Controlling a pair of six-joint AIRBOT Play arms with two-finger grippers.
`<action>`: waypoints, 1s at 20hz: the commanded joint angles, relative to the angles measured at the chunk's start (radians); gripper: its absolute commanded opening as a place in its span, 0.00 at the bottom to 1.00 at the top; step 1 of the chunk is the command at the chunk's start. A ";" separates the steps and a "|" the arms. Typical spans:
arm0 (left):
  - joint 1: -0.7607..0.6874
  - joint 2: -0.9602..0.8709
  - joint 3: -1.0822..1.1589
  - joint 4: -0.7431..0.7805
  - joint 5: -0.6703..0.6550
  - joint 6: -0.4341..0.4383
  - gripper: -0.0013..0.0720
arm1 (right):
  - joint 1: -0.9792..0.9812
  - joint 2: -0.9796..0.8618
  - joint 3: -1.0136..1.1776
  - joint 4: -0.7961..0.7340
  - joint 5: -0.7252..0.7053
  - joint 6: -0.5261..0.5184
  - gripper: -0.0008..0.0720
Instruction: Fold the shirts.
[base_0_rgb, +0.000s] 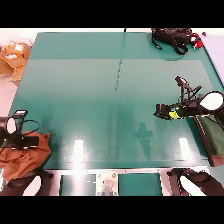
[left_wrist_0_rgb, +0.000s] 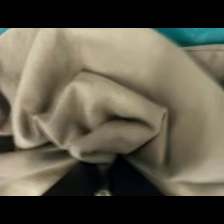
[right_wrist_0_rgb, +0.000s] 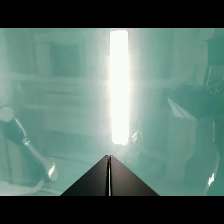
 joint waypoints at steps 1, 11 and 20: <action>0.000 -0.003 0.026 -0.015 0.029 0.050 0.05 | 0.001 0.001 0.000 0.000 0.000 0.000 0.03; -0.440 -0.154 0.775 -0.677 0.100 0.210 0.05 | 0.001 0.001 0.000 0.000 0.000 0.000 0.03; -0.631 -0.579 0.880 -0.877 0.198 0.294 1.00 | 0.001 0.000 0.000 0.021 -0.034 0.000 0.03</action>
